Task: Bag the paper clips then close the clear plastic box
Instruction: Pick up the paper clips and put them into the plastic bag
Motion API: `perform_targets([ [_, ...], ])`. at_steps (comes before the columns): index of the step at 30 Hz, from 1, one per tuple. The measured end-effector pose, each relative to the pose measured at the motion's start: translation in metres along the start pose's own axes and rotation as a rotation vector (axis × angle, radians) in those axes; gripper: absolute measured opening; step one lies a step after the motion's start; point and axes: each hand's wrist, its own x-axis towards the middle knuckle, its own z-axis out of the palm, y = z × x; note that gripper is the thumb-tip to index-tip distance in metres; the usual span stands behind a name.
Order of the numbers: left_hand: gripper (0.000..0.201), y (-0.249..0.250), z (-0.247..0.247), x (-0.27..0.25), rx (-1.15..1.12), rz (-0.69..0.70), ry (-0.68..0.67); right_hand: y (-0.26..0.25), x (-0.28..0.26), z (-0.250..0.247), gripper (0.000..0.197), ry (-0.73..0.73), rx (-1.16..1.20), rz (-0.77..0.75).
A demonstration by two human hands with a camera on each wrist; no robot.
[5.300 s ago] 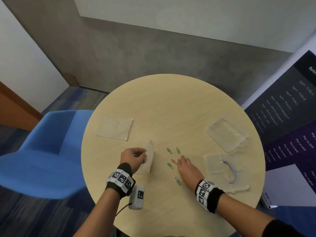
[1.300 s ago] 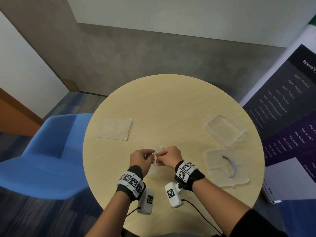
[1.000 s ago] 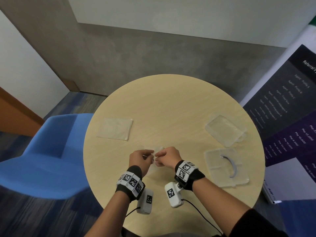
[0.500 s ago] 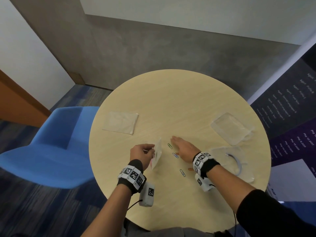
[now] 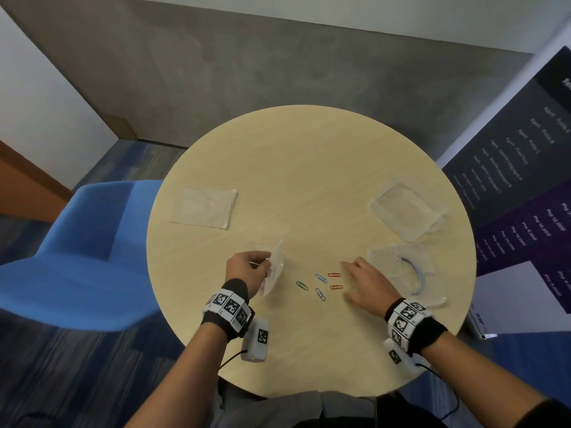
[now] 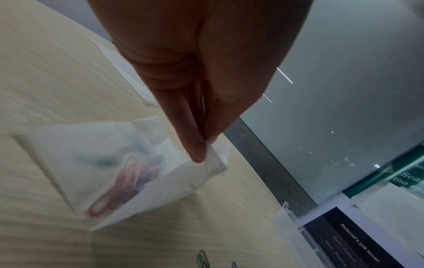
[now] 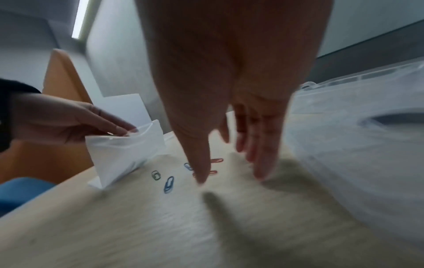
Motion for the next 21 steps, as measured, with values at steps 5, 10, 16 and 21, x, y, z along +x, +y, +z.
perform_targets([
  [5,0.023,0.003,0.006,-0.004,0.038,0.018,-0.035,-0.019,-0.002,0.030,0.096,-0.022,0.204,0.234],
  [10,0.023,0.002,0.003,-0.007,0.044,0.027,-0.028,-0.039,0.012,0.045,0.074,0.073,0.279,0.206],
  [16,0.023,-0.006,-0.006,-0.010,0.027,0.002,0.003,-0.040,0.010,0.042,0.058,0.178,0.094,0.181],
  [21,0.023,-0.015,-0.006,-0.008,-0.004,-0.019,0.014,-0.061,0.003,0.050,0.031,0.150,0.006,0.052],
])
